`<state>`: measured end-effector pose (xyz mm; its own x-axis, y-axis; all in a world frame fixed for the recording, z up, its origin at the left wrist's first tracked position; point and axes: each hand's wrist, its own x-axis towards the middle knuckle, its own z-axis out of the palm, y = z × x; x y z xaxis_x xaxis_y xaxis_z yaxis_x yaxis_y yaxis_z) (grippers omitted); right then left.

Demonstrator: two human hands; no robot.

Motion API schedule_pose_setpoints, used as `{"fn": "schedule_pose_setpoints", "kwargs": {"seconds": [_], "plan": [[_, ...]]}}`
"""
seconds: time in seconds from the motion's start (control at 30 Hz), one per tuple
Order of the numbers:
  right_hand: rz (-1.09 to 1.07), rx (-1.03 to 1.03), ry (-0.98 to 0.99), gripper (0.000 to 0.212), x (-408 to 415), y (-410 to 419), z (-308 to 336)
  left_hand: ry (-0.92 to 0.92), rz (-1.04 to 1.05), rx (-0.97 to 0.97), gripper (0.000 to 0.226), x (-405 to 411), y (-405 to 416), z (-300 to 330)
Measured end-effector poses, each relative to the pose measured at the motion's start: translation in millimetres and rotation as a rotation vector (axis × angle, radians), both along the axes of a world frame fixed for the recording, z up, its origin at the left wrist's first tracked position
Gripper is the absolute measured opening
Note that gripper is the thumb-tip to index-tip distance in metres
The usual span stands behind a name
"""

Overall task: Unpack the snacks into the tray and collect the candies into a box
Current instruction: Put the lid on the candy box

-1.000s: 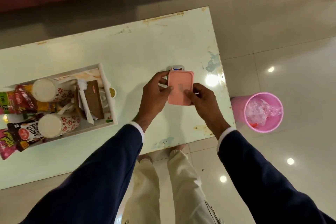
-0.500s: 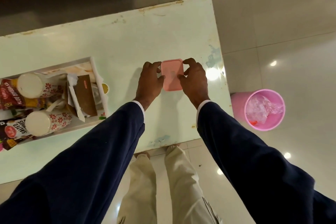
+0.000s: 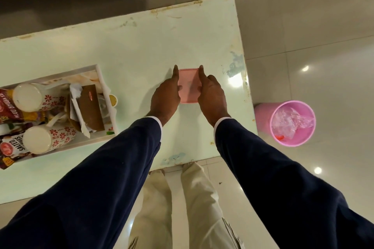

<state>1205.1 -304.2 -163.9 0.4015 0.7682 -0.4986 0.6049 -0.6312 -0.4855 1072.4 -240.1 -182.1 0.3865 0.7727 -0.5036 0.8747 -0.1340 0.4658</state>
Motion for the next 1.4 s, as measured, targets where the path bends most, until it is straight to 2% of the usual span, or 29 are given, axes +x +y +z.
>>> {"fn": "schedule_pose_setpoints", "kwargs": {"seconds": [0.1, 0.23, 0.37, 0.53, 0.77, 0.87, 1.0, 1.1, 1.23, 1.4], "plan": [[0.062, -0.04, -0.007, 0.075, 3.3, 0.9, 2.3, 0.052, -0.013, -0.083, 0.094, 5.0, 0.1, 3.7], [0.03, -0.027, 0.021, 0.074, 1.9, 1.3, 4.9, 0.046, 0.036, -0.123, 0.094, 9.0, -1.7, 10.8], [-0.043, 0.01, 0.101, 0.069, 0.4, -5.6, 6.2, -0.016, 0.157, -0.007, 0.075, 13.9, -18.3, 6.9], [-0.001, 0.001, 0.11, 0.082, -9.2, -18.9, 0.7, -0.057, 0.126, 0.087, 0.091, 12.4, -32.2, -9.7], [-0.053, -0.071, 0.344, 0.077, 9.3, -11.2, -3.9, -0.054, 0.135, -0.084, 0.082, 10.3, -19.3, 10.1], [0.004, -0.103, 0.38, 0.072, 7.6, -7.2, 2.7, -0.051, 0.08, -0.099, 0.071, -13.5, -13.4, 18.6], [0.136, -0.067, 0.407, 0.068, -32.5, -7.6, 21.6, -0.13, 0.157, -0.055, 0.056, -73.7, -19.9, 36.0], [0.217, -0.064, 0.427, 0.068, -83.6, 0.6, 21.7, -0.168, 0.241, -0.032, 0.059, -129.2, -26.1, 41.6], [0.247, -0.054, 0.389, 0.068, -134.2, 15.9, 11.2, -0.026, 0.168, 0.041, 0.07, -176.9, -29.8, 38.6], [0.276, -0.096, 0.221, 0.069, -152.2, 19.3, -4.6, -0.031, 0.048, 0.027, 0.076, -193.5, -33.3, 23.4]]}}
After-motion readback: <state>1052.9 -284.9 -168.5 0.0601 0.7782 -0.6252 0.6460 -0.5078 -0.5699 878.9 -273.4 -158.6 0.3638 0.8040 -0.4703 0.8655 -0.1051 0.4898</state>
